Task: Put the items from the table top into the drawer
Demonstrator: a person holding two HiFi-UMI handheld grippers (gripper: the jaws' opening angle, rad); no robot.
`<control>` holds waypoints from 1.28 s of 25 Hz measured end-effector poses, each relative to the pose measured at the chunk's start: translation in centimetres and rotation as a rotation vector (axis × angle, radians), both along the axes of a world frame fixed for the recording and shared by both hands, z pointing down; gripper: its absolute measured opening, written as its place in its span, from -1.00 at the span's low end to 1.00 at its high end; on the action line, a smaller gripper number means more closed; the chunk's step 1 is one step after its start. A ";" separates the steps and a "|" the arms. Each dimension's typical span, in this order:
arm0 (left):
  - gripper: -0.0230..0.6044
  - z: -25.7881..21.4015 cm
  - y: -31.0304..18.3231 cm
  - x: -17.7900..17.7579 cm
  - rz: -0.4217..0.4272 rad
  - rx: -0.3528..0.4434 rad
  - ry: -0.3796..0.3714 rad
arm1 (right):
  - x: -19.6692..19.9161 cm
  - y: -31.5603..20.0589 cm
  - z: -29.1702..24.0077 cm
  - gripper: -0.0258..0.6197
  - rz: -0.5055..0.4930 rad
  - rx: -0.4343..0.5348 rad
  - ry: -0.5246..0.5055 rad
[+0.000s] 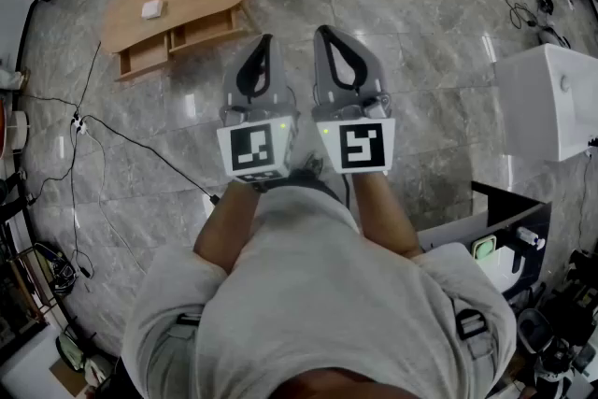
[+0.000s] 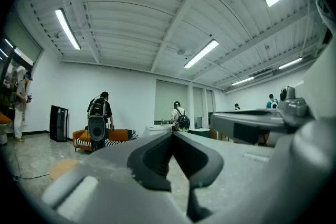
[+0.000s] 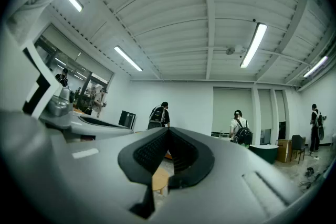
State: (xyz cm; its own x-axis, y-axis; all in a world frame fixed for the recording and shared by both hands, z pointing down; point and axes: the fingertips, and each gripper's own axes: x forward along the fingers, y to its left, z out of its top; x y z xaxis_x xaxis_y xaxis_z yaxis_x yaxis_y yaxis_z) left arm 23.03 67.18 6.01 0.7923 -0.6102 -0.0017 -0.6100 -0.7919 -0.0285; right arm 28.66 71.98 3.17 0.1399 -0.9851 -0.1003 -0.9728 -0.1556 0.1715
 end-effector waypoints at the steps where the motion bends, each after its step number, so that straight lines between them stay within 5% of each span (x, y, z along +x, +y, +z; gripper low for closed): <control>1: -0.86 0.1 0.0 0.2 0.000 -0.001 0.000 | 0.2 0.0 0.0 -0.90 -0.001 -0.001 0.003; 18: -0.86 0.3 -0.8 3.7 -0.020 0.020 -0.035 | 3.6 -1.4 0.9 -0.90 0.004 -0.013 0.029; 32: -0.86 1.7 -17.7 3.9 -0.110 -0.048 0.013 | 5.5 -17.1 2.0 -0.90 -0.046 -0.082 0.014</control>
